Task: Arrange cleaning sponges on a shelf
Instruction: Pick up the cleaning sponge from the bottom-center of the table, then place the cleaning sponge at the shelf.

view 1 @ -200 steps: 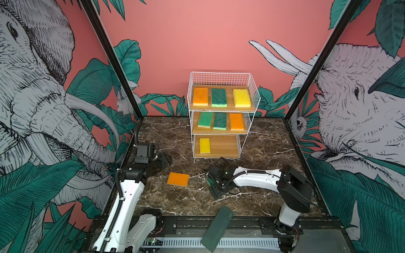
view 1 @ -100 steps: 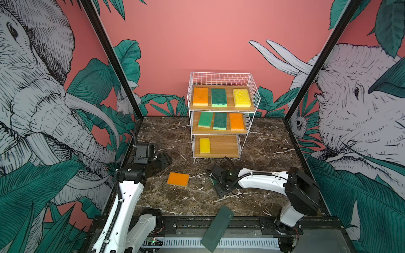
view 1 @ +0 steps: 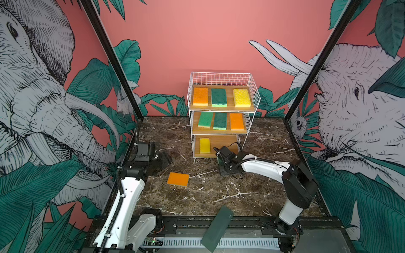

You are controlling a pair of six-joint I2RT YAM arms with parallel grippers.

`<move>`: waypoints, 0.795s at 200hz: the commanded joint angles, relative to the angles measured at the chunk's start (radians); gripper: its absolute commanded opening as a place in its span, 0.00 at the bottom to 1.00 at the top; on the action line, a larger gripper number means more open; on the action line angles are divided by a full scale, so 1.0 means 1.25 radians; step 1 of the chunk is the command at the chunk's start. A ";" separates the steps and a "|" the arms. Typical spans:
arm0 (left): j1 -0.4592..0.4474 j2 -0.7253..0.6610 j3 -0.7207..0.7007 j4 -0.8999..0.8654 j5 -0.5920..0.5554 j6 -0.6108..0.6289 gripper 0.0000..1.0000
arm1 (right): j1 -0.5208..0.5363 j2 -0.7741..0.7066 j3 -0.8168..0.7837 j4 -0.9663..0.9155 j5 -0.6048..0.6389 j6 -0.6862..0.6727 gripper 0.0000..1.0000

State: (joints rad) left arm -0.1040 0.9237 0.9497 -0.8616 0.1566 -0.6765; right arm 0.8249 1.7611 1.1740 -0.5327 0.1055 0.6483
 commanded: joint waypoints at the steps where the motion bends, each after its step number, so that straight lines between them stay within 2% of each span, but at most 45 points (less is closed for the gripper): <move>1: 0.002 -0.001 0.023 0.002 -0.014 0.007 0.72 | -0.012 0.034 0.047 0.017 0.014 0.028 0.61; 48: 0.002 -0.005 0.030 -0.004 -0.028 0.027 0.72 | -0.031 0.112 0.143 0.009 0.016 0.048 0.62; 102: 0.003 -0.019 0.014 0.004 -0.036 0.034 0.72 | -0.056 0.168 0.195 0.008 0.036 0.069 0.62; 159: 0.002 -0.027 0.002 0.012 -0.036 0.034 0.72 | -0.062 0.214 0.268 -0.003 0.062 0.048 0.64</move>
State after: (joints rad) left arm -0.1040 0.9131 0.9642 -0.8597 0.1226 -0.6392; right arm 0.7532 2.0098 1.4567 -0.5194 0.1432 0.7132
